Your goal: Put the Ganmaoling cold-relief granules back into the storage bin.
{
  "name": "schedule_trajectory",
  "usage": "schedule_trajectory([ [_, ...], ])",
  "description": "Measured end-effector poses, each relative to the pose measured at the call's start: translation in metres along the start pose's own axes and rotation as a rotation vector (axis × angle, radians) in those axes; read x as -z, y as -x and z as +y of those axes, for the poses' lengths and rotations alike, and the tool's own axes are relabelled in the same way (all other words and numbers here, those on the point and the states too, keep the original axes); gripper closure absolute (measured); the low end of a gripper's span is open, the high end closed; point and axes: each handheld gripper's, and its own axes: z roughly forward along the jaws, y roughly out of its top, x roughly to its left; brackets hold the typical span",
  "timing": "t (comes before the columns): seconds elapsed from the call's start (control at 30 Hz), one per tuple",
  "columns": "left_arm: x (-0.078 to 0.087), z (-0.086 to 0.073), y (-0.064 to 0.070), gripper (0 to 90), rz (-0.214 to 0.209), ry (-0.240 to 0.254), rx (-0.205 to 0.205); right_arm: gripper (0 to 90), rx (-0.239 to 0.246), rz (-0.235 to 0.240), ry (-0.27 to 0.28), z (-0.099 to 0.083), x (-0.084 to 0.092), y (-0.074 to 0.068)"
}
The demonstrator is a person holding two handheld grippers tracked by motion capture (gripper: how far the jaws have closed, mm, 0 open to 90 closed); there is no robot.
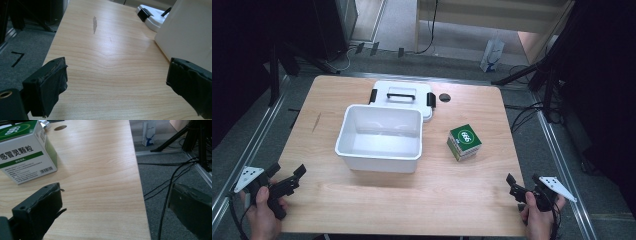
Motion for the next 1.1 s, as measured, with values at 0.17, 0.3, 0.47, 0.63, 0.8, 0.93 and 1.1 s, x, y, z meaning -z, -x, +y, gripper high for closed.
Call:
schedule_trajectory([
  [0.17, -0.001, 0.001, 0.001, 3.9, 0.005, -0.008, -0.014, 0.0, 0.005, -0.001, -0.013, 0.0, 0.0, 0.0],
  [0.3, -0.001, 0.001, 0.001, 3.8, 0.002, -0.013, -0.02, 0.0, 0.01, 0.023, -0.047, 0.002, -0.002, -0.001],
  [0.47, -0.003, 0.001, 0.003, 0.9, 0.027, -0.02, -0.034, 0.0, 0.022, 0.05, -0.096, 0.018, -0.003, -0.007],
  [0.63, -0.003, 0.001, 0.005, 0.9, 0.029, -0.021, -0.046, 0.0, 0.099, 0.07, -0.197, 0.034, -0.012, -0.02],
  [0.8, -0.004, 0.001, 0.005, 0.9, 0.027, -0.025, -0.048, 0.0, 0.187, 0.086, -0.308, 0.054, -0.021, -0.034],
  [0.93, -0.004, 0.001, 0.005, 0.9, 0.024, -0.032, -0.053, 0.0, 0.214, 0.087, -0.369, 0.069, -0.028, -0.041],
  [1.1, -0.004, 0.002, 0.005, 0.9, 0.021, -0.033, -0.054, 0.0, 0.248, 0.08, -0.421, 0.082, -0.034, -0.048],
])
